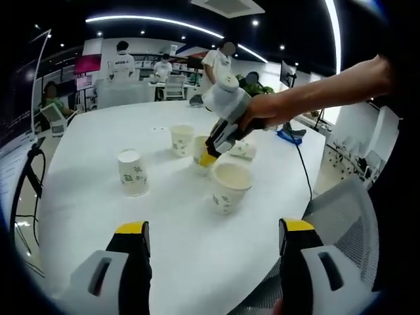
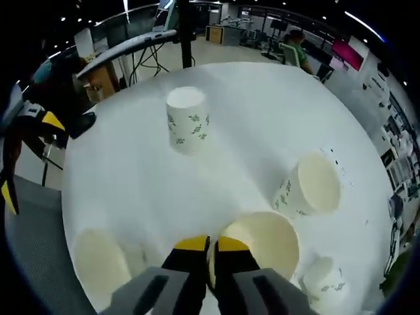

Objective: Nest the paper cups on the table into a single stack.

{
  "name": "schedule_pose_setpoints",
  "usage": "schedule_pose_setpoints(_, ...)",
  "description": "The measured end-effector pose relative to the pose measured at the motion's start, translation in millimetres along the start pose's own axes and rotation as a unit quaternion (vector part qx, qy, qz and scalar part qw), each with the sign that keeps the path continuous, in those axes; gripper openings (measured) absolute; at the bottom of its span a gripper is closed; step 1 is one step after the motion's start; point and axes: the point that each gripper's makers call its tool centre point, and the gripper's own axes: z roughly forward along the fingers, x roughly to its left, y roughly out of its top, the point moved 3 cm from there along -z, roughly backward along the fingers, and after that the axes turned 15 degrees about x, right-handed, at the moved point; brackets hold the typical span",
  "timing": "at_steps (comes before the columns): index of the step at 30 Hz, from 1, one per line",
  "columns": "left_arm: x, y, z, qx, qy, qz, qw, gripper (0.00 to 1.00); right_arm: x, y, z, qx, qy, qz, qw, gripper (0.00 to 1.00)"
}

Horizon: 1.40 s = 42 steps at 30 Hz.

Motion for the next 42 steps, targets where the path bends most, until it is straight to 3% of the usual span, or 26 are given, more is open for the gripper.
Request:
schedule_pose_setpoints(7,0.4,0.4,2.0,-0.001,-0.003,0.001,1.0,0.79,-2.1,-11.4,-17.6,-0.004,-0.009,-0.006,0.9999,0.0)
schedule_pose_setpoints(15,1.3,2.8,7.7,-0.001,-0.007,0.009,0.9999,0.79,-11.8,-12.0,-24.2,-0.01,-0.017,-0.02,0.9996,0.0)
schedule_pose_setpoints(27,-1.8,5.3,12.4,0.0,-0.013,0.018,0.9998,0.79,-9.1,-14.6,-61.0,-0.029,-0.031,-0.05,0.9979,0.0)
schedule_pose_setpoints(42,-6.4,10.6,16.5,-0.001,-0.019,0.024,0.9995,0.79,24.7,-17.8,-95.3,-0.056,-0.017,-0.076,0.9954,0.0)
